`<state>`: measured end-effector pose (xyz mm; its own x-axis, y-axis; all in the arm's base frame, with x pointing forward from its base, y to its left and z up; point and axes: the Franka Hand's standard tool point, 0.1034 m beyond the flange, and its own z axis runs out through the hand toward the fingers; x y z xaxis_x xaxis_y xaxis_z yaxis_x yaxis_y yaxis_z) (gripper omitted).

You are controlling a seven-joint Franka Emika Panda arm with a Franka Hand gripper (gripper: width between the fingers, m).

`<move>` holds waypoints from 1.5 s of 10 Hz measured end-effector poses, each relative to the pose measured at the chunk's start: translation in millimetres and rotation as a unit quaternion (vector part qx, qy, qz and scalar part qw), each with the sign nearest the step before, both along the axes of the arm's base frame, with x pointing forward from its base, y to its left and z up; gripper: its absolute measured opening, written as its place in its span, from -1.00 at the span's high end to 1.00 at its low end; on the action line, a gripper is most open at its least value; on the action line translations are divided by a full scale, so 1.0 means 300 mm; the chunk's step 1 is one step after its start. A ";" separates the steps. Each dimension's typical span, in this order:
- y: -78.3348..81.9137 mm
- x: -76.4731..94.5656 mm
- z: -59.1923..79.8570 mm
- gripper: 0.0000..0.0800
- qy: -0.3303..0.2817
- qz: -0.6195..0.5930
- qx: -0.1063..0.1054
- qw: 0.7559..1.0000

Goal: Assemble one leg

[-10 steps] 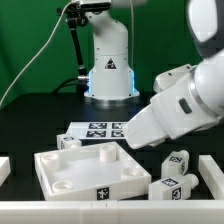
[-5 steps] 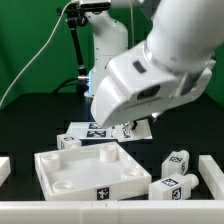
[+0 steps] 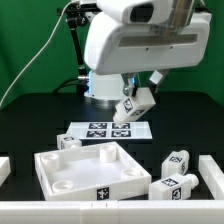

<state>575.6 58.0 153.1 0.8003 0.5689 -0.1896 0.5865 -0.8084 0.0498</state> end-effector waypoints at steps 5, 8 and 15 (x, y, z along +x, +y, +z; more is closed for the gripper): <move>-0.044 0.013 -0.013 0.30 -0.122 -0.034 0.072 0.989; -0.073 0.002 0.009 0.30 -0.177 -0.037 0.091 0.979; -0.068 0.030 -0.039 0.30 -0.200 -0.080 0.113 0.970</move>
Offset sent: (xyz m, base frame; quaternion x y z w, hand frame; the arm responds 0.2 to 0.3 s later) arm -0.0112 -0.0034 -0.0226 0.0002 0.2129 0.0626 0.9751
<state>584.7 37.7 141.5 0.8659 0.4219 0.2688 0.4228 -0.9044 0.0578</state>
